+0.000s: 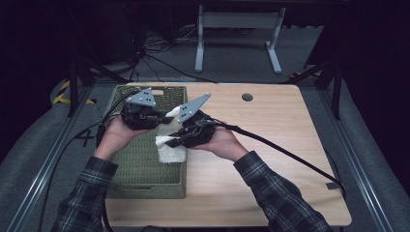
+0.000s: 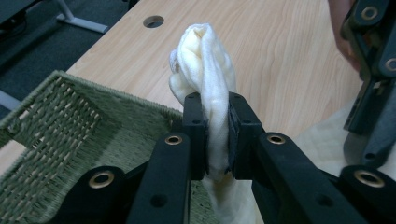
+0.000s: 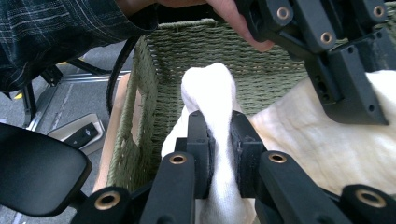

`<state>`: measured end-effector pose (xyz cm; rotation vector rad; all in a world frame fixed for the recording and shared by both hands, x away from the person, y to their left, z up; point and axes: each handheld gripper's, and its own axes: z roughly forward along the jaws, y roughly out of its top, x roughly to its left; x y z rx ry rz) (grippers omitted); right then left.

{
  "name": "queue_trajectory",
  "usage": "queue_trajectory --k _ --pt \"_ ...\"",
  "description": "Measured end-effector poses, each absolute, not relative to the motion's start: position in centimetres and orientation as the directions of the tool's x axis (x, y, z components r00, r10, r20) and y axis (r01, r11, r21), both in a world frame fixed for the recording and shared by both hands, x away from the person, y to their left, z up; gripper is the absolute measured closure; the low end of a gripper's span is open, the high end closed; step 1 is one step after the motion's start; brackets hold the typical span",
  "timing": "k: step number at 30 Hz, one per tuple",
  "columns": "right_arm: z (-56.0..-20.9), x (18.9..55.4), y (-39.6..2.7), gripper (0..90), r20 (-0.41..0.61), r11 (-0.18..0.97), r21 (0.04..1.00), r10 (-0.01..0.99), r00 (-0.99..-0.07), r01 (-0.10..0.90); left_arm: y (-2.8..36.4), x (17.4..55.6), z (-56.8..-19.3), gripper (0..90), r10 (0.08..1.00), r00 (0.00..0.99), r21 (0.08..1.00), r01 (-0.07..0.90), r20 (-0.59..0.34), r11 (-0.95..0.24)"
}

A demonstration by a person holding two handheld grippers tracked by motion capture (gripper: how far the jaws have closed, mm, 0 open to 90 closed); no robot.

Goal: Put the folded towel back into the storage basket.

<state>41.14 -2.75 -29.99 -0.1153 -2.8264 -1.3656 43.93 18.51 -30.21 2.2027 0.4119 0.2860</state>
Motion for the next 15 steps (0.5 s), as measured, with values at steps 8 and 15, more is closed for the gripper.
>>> queue_trajectory --k 8,15 --pt "-33.0 41.5 -0.9 81.0 0.062 0.624 0.775 0.075 -0.995 0.095 19.2 43.8 -32.3 80.3 0.387 0.921 0.781 0.212 0.042 -0.587" --pt "-34.8 41.2 -0.3 80.8 0.085 0.649 0.753 0.065 -0.994 0.107 18.9 43.2 -33.2 80.3 0.376 0.926 0.773 0.219 0.028 -0.596"
